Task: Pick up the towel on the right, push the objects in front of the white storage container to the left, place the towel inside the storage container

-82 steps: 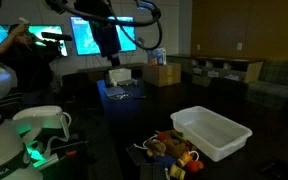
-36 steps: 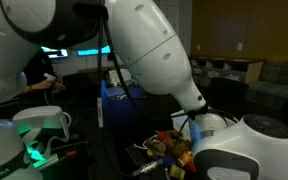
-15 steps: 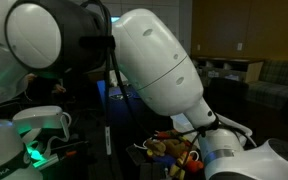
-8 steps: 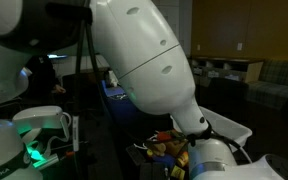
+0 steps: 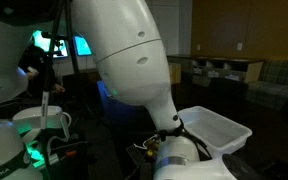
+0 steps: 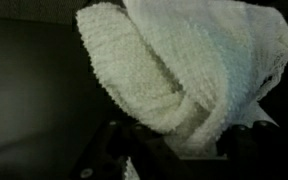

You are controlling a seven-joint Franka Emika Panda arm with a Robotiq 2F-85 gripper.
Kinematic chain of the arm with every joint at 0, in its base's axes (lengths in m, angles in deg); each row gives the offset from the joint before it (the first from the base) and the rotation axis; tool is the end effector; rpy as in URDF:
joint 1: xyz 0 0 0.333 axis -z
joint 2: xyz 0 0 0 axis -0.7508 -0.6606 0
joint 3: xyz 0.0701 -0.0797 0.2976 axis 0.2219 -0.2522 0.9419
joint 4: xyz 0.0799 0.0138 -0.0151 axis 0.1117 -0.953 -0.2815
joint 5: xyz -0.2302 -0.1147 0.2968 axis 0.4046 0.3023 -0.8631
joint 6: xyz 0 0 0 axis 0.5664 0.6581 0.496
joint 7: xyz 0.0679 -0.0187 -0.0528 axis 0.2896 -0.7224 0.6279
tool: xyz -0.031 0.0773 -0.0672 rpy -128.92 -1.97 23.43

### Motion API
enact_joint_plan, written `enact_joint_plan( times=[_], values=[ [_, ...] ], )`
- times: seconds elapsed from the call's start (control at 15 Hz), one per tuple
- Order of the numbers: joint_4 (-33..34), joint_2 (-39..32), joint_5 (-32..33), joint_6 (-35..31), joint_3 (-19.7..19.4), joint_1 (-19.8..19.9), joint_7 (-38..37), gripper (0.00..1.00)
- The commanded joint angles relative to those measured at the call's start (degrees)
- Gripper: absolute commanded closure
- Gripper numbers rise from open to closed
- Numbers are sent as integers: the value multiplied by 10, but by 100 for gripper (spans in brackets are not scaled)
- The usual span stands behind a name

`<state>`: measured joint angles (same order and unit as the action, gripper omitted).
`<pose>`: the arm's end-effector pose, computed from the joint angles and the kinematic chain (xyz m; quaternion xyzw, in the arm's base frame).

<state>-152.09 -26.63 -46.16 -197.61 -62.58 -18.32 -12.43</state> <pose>0.4394 -0.3257 0.0314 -0.9915 -0.0431 0.1136 0.0465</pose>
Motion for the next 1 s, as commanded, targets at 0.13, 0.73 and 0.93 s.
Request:
enact_joint_plan(
  times=[0.13, 0.73, 0.93],
  values=[
    [-114, 62, -3, -24, 47, -10, 11, 97],
    [-162, 81, -17, -23, 143, -42, 27, 97],
    [-172, 85, -20, -15, 156, -66, 13, 97]
  ],
)
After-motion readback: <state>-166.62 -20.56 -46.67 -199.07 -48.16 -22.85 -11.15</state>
